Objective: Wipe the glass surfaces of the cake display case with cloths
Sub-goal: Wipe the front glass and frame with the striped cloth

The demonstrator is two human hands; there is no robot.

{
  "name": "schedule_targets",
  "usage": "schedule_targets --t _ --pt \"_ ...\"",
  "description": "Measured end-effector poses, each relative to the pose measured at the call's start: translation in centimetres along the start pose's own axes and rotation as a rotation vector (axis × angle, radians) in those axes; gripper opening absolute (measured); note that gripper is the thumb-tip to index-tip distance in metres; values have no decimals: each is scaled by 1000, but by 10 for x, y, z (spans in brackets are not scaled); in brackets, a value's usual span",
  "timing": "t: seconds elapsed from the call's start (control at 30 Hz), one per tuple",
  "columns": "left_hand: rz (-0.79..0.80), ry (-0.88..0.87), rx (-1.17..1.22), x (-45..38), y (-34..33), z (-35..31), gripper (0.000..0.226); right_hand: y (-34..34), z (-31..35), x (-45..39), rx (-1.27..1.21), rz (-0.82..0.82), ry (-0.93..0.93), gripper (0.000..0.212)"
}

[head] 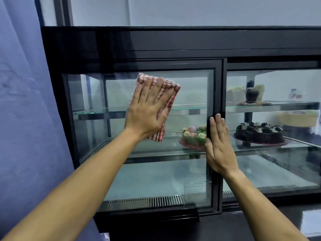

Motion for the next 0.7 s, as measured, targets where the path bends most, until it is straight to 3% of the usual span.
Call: schedule_targets --t 0.1,0.2,0.3,0.37,0.43,0.57,0.7 --pt "26 -270 76 34 -8 -42 63 10 -12 -4 35 24 68 66" --pt "138 -576 132 136 -18 -96 66 16 -29 -8 103 104 143 64" --pt "223 -677 80 217 -24 -126 71 17 -34 -8 86 143 122 65" --pt "265 -705 76 214 -23 -122 72 14 -33 -4 71 126 103 67" --pt "195 -668 109 174 -20 -108 67 13 -33 -1 20 103 12 70" --pt "-39 -226 104 21 -13 -53 61 18 -36 6 -145 33 -327 68" --pt "-48 -17 26 -60 -16 -30 59 19 -46 9 -35 -12 -303 56"
Point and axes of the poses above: each hand's wrist, its own x-axis away from the middle knuckle, its own y-axis out of the back of the hand, z = x × y, the point moved 1 cm from there along -x, towards the middle knuckle, and after that the axes turned 10 degrees about -z, right-handed, at the moved point
